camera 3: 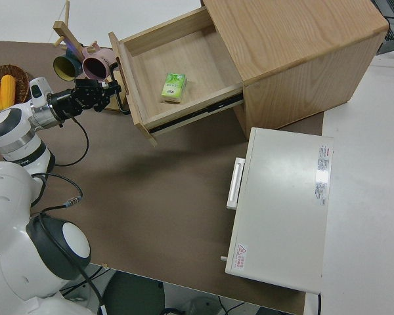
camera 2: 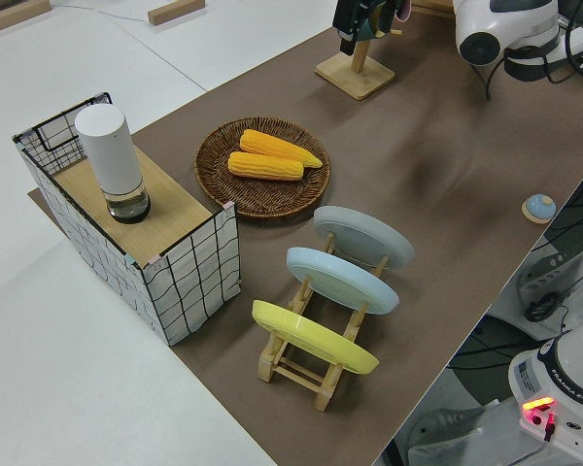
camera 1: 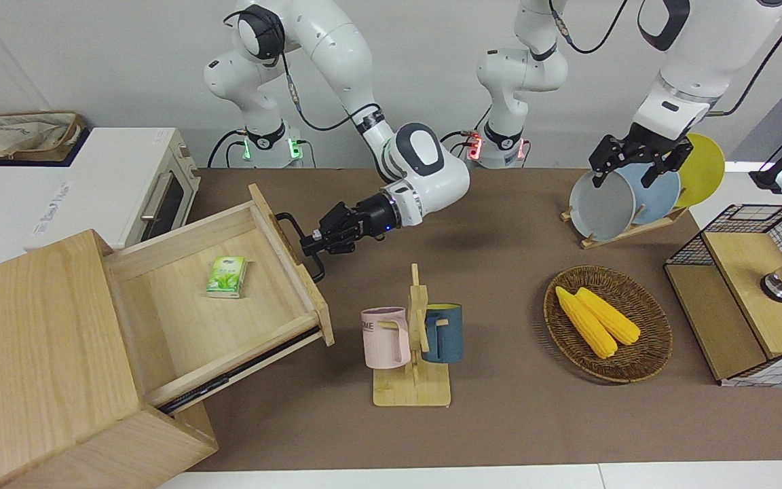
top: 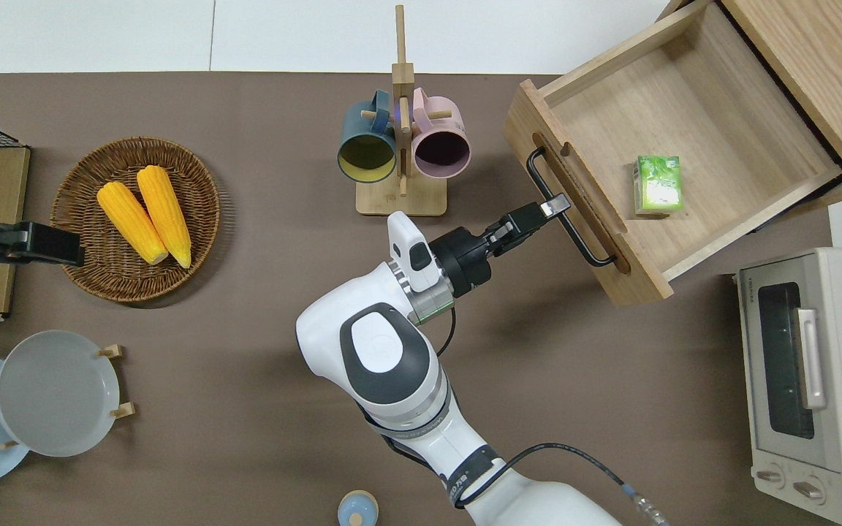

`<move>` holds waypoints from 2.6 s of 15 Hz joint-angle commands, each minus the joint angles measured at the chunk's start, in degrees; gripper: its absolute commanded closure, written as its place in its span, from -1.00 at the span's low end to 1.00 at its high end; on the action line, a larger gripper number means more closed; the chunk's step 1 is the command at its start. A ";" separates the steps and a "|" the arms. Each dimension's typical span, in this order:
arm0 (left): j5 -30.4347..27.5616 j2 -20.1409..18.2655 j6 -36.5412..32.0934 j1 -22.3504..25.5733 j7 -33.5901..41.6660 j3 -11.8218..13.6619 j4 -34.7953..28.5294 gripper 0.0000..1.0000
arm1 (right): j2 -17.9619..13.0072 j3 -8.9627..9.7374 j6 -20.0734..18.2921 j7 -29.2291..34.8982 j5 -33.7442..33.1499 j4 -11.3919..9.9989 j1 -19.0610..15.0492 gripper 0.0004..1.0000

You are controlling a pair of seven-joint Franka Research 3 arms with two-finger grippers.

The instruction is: Slide drawer open with right arm

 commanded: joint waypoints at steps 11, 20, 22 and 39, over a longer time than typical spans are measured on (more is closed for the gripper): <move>0.69 0.81 0.01 -1.01 0.46 0.98 1.26 -0.99 | 1.76 -1.55 0.12 -0.59 1.04 2.63 0.75 -0.96; 0.69 0.81 0.01 -1.01 0.46 0.98 1.26 -0.99 | 1.49 -1.02 0.38 1.42 5.33 5.87 0.83 -0.96; 0.69 0.81 0.01 -1.01 0.46 0.98 1.26 -1.00 | 1.40 -0.75 0.91 2.48 7.97 7.45 1.01 -0.96; 0.78 0.81 0.01 -1.01 0.46 0.98 1.26 -0.99 | -15.90 -0.67 3.89 2.05 47.94 14.23 -10.13 -0.96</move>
